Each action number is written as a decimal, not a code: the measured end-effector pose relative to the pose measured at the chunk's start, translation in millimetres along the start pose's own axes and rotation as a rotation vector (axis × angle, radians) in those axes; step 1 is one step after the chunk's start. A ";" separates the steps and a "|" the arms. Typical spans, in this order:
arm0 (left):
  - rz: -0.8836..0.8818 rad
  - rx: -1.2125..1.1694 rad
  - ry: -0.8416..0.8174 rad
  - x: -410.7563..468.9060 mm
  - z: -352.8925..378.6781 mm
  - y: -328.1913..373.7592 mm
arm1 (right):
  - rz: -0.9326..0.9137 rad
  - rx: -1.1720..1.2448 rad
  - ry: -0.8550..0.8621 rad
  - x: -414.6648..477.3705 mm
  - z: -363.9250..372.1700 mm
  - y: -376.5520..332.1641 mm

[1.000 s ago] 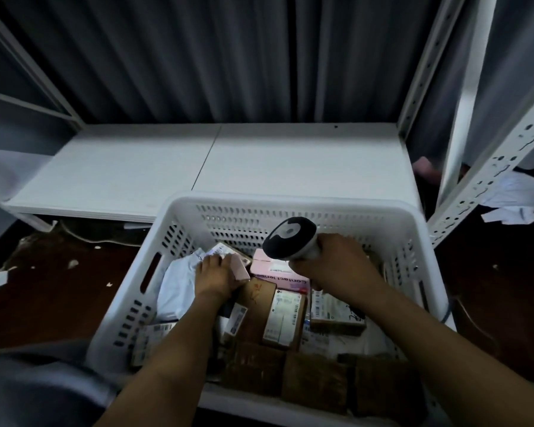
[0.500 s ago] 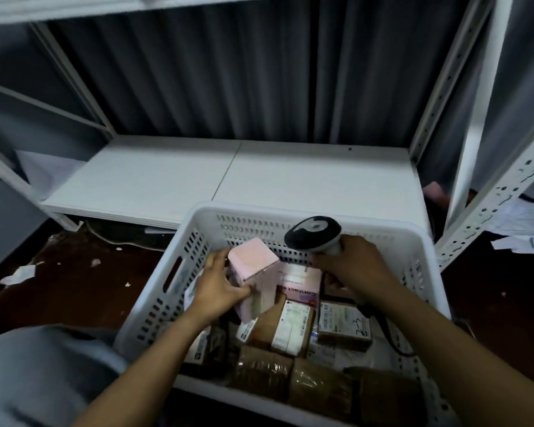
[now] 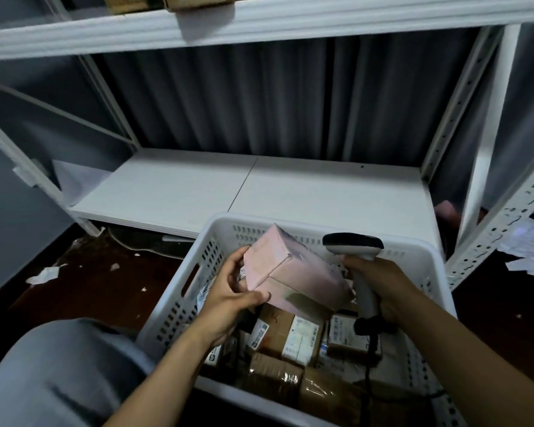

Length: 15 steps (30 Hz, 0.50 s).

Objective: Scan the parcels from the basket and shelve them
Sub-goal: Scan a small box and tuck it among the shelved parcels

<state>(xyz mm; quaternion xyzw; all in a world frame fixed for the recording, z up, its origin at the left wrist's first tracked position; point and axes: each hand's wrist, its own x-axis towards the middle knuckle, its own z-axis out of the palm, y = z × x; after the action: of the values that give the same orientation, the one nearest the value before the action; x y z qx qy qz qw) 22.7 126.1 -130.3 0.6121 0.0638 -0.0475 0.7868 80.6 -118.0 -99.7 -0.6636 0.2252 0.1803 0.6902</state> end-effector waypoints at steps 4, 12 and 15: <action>0.005 -0.021 0.072 0.7 0.1 3.1 | 0.027 0.016 -0.019 0.6 -0.4 3.0; -0.056 0.547 0.171 1.6 7.6 13.3 | -0.085 0.148 0.002 5.0 1.8 -0.4; -0.059 0.604 0.103 -1.8 11.1 17.7 | -0.115 0.143 0.007 6.0 -1.4 -3.1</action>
<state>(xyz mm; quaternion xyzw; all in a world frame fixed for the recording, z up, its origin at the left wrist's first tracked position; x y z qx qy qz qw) 24.1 119.7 -110.4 0.8177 0.1041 -0.0562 0.5634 87.3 -119.8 -100.4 -0.6252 0.2013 0.1215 0.7442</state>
